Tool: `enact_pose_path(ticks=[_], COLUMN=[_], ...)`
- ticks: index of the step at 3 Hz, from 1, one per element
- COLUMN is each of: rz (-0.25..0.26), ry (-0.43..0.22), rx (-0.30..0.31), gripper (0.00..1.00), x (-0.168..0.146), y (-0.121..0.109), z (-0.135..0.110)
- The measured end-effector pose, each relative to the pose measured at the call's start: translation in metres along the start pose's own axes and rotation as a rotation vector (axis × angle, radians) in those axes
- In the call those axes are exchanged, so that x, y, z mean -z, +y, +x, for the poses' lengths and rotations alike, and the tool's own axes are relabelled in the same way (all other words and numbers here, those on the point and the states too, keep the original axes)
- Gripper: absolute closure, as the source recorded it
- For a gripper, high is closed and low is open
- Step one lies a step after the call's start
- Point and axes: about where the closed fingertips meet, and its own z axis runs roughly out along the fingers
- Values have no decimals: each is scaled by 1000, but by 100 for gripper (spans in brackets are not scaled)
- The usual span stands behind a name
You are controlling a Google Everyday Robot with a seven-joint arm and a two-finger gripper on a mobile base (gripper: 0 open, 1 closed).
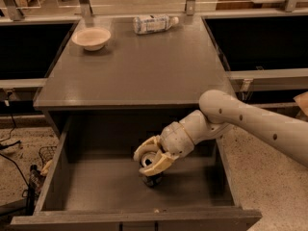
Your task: Pick pepsi can from top drawer and place on counter
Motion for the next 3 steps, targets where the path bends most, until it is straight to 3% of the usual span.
enact_pose_path(ticks=[2,3], rz=[-27,-10], ry=[24,59], rx=[34,62], gripper=[100,100], x=[21,52], y=[10,27], z=[-48,-82])
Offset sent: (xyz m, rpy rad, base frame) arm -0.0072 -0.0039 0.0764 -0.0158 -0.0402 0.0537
